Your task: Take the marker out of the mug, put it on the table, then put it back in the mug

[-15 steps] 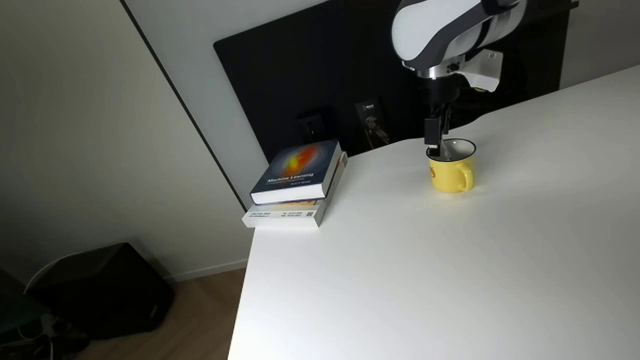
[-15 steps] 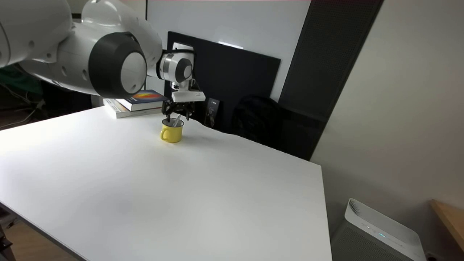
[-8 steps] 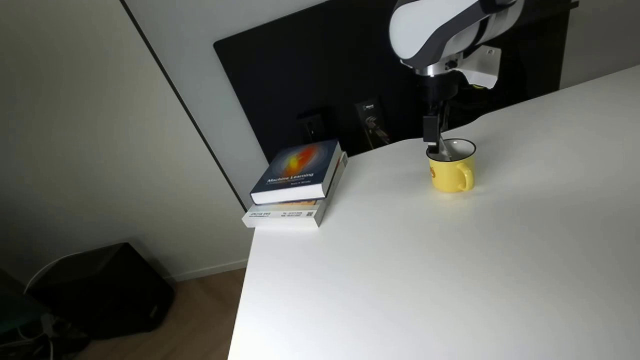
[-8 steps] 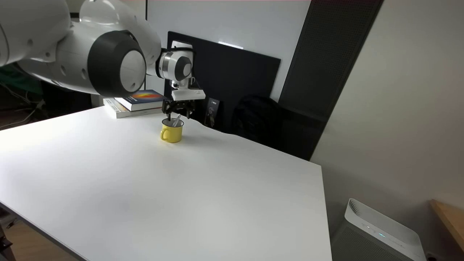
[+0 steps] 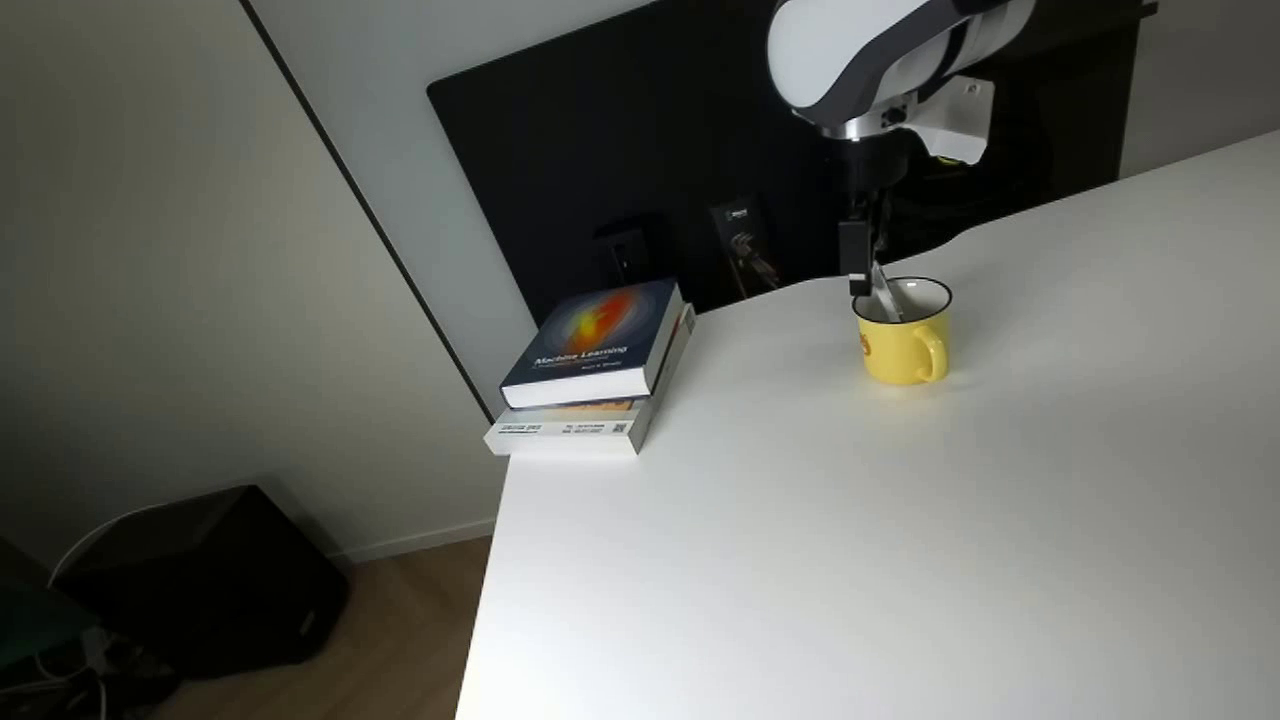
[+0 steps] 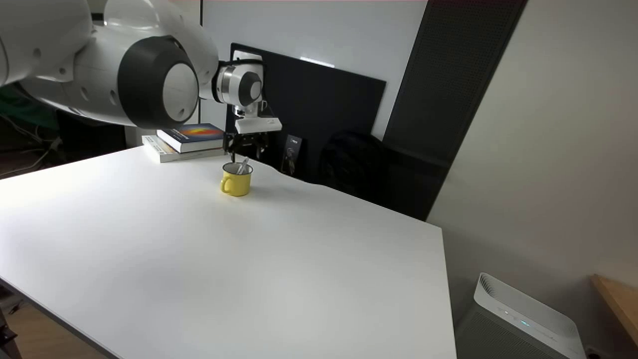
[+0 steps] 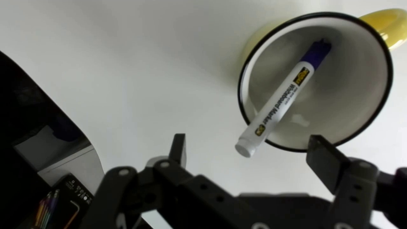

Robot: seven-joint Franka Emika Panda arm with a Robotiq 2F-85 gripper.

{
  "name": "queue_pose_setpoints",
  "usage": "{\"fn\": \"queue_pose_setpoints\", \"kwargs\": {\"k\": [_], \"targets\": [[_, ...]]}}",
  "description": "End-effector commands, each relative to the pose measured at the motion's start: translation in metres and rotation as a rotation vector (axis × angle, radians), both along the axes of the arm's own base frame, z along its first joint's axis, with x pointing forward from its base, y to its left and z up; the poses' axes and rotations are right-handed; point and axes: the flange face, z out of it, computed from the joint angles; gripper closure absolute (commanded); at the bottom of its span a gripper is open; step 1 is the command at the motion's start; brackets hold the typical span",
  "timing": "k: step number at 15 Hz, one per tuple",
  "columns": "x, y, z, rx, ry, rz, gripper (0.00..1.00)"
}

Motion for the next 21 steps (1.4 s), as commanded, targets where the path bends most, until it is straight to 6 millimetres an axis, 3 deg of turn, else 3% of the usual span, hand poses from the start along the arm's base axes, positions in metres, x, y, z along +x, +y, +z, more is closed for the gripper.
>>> {"fn": "queue_pose_setpoints", "kwargs": {"k": [1,9,11,18,19,21], "targets": [[0.001,-0.001,0.014,-0.025,-0.011,-0.026,0.33],[0.001,0.001,0.014,-0.021,-0.014,-0.028,0.89],[0.001,0.001,0.015,-0.017,-0.014,-0.030,0.99],[0.002,0.004,0.024,-0.020,-0.023,-0.027,1.00],[0.002,0.005,0.025,-0.020,-0.025,-0.027,0.74],[0.002,0.006,0.026,-0.021,-0.029,-0.034,0.69]]}}
